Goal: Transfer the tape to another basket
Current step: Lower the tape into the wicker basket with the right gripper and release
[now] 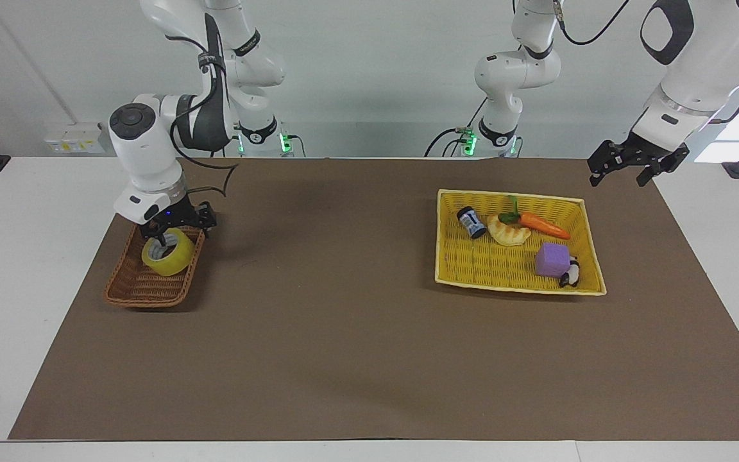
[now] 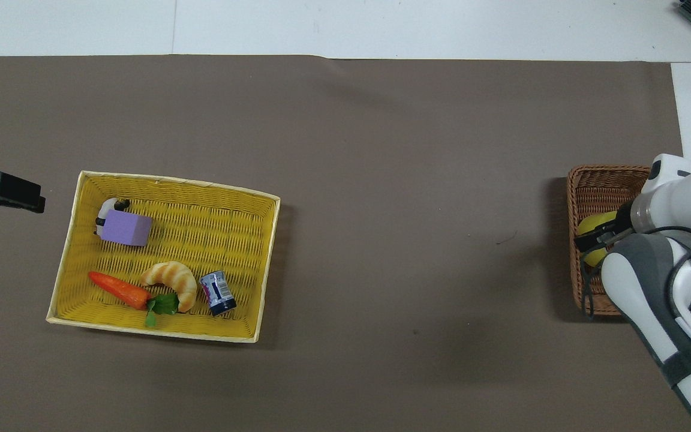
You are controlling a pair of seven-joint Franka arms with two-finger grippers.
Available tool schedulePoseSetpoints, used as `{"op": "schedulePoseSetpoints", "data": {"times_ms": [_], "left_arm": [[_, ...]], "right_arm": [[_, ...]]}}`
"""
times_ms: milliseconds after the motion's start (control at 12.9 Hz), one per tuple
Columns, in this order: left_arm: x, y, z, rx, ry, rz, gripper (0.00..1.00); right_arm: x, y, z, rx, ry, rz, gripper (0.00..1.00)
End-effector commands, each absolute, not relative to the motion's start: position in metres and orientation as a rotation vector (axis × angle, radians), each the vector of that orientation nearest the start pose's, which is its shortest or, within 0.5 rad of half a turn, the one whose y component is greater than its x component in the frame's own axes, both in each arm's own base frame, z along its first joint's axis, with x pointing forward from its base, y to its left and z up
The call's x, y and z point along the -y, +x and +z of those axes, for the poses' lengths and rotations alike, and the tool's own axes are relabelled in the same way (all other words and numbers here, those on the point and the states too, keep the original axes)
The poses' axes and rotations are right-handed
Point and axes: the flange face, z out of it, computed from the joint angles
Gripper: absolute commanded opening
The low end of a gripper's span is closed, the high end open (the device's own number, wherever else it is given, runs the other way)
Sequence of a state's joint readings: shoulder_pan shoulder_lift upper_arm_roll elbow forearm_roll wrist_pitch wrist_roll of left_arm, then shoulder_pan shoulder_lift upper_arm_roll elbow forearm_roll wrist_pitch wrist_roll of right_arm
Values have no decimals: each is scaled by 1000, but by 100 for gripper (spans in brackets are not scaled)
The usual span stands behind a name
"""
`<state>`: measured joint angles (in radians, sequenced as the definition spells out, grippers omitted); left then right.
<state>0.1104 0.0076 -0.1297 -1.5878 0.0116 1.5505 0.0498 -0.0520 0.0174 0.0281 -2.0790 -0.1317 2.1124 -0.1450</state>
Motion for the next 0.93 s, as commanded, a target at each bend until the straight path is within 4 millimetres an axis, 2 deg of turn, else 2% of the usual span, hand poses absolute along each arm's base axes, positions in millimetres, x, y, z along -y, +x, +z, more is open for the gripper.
{"op": "schedulePoseSetpoints", "data": {"times_ms": [0,155,310,543,698,853], "left_arm": [[6,554,616,-112,-3120,87,100],[6,554,616,-112,-3120,87,100],[6,554,616,-112,-3120,87,100],[6,554,616,-112,-3120,87,100],[6,554,616,-112,-3120,87,100],[6,554,616,-112,-3120,87,100]], "right_arm": [[-13,549,448,116,-3239,-1,100],[-25,551,481,-16,-3242,-29,100],[-37,552,517,-46,-3246,-14,100],[-37,550,572,-75,-3233,-21,100],[-36,544,614,-94,-3224,-18,100],[-34,536,647,-140,-3221,-19,100]]}}
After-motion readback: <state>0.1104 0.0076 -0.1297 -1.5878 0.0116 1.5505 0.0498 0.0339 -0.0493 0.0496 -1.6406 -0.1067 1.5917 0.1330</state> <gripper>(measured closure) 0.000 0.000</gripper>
